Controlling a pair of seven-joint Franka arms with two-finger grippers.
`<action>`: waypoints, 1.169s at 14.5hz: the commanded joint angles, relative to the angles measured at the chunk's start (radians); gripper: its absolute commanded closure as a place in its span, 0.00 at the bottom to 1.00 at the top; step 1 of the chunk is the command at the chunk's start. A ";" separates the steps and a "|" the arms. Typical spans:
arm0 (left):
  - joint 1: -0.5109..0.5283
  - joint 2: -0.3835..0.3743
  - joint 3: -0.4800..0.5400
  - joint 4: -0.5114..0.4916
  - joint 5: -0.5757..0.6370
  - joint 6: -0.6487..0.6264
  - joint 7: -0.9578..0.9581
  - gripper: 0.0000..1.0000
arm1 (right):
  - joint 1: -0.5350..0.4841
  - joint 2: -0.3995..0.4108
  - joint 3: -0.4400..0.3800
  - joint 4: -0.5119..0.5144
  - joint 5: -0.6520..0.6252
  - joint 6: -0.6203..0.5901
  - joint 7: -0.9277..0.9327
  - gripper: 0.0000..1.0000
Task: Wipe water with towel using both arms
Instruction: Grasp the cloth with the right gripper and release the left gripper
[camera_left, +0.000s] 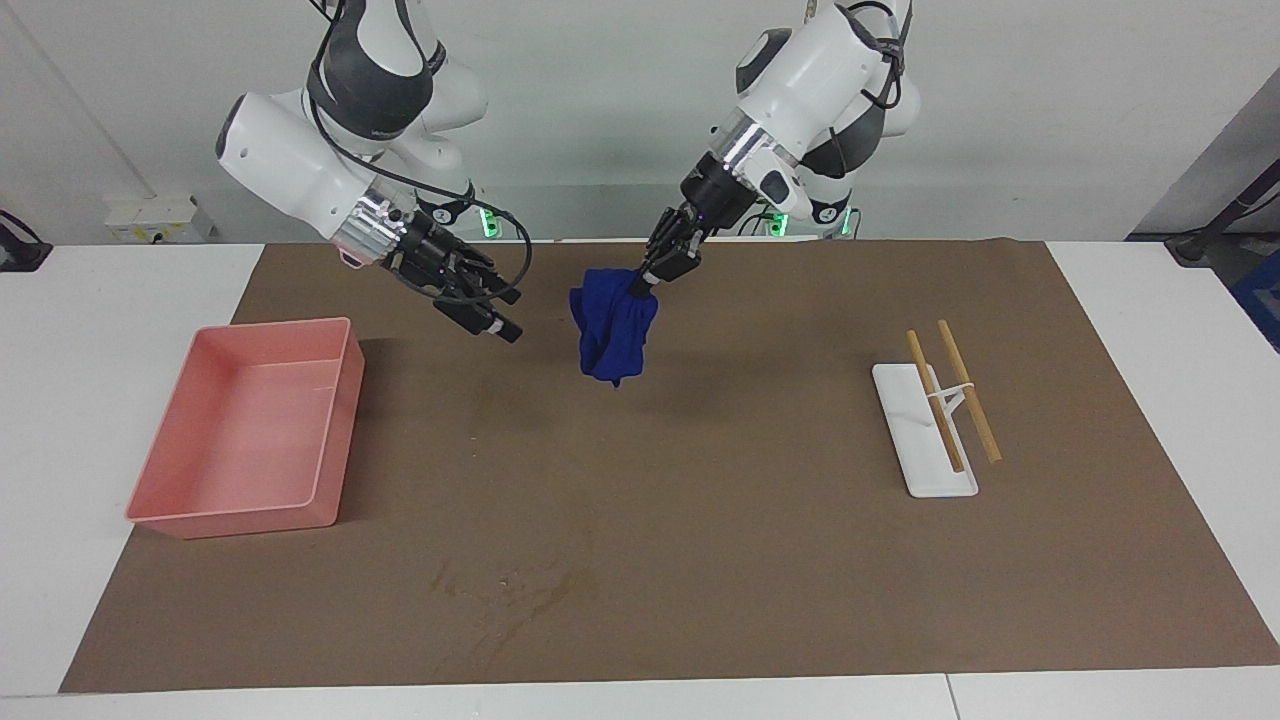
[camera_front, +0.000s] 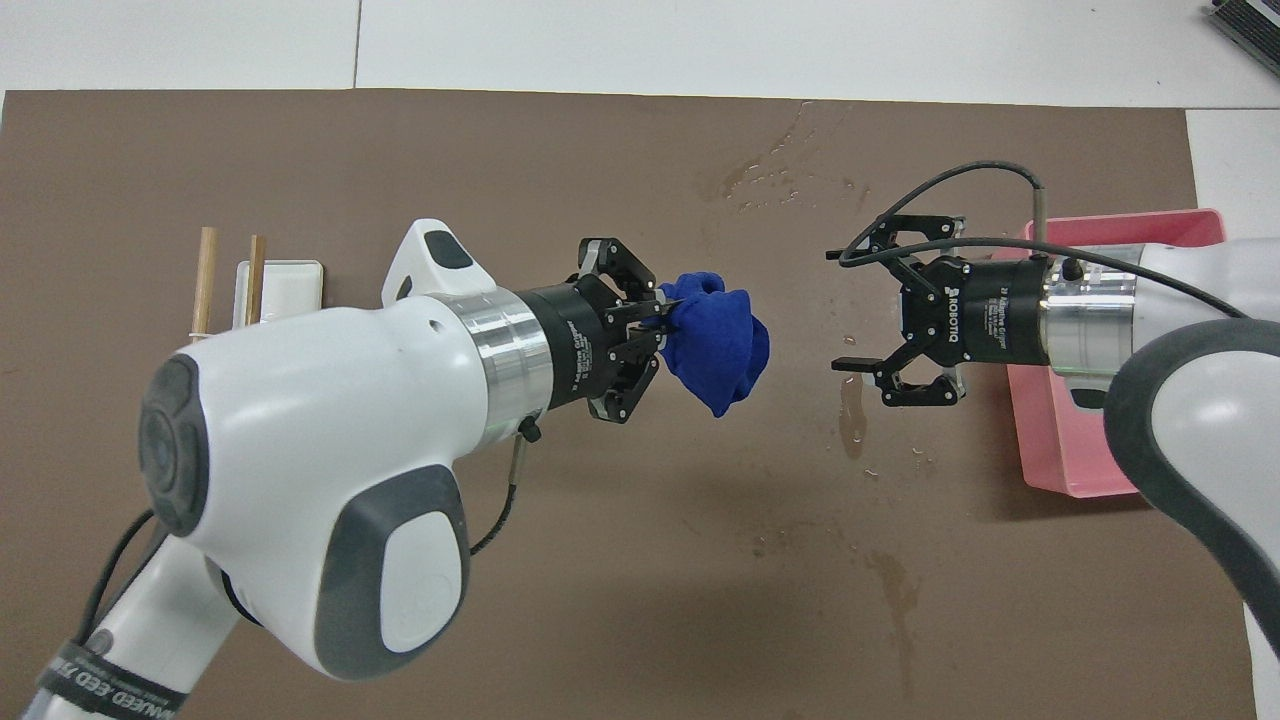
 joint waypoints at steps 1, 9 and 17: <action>-0.054 -0.033 0.016 -0.038 -0.025 0.100 -0.041 1.00 | 0.033 -0.012 0.001 -0.032 0.086 0.074 0.109 0.00; -0.115 -0.026 0.014 -0.049 -0.025 0.218 -0.096 1.00 | 0.147 0.008 0.001 -0.069 0.126 0.110 0.087 0.00; -0.118 -0.040 0.016 -0.081 -0.024 0.206 -0.090 1.00 | 0.147 0.009 0.001 -0.069 0.106 0.099 -0.100 1.00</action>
